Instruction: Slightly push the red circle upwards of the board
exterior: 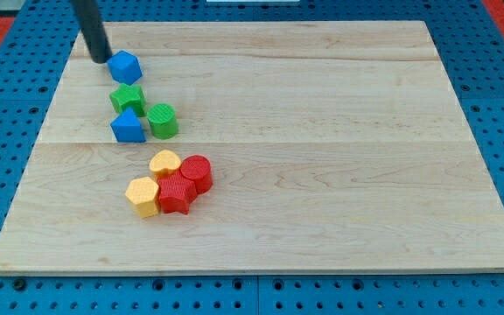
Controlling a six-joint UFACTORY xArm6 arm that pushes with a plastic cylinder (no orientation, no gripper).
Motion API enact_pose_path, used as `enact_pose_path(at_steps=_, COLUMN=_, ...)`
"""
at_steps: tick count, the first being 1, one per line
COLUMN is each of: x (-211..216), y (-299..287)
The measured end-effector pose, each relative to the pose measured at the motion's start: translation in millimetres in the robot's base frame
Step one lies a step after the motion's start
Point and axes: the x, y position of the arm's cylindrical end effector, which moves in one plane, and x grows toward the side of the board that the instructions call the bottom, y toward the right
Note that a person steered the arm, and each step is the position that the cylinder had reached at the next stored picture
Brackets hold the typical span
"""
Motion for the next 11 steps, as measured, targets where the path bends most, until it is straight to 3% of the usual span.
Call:
enact_pose_path(at_steps=3, x=40, y=34)
enact_pose_path(at_steps=4, x=43, y=30)
enact_pose_path(at_steps=5, x=71, y=-22)
enact_pose_path(at_steps=8, x=300, y=42)
enact_pose_path(at_steps=9, x=323, y=111)
enact_pose_path(at_steps=10, x=301, y=166)
enact_pose_path(at_steps=11, x=282, y=175)
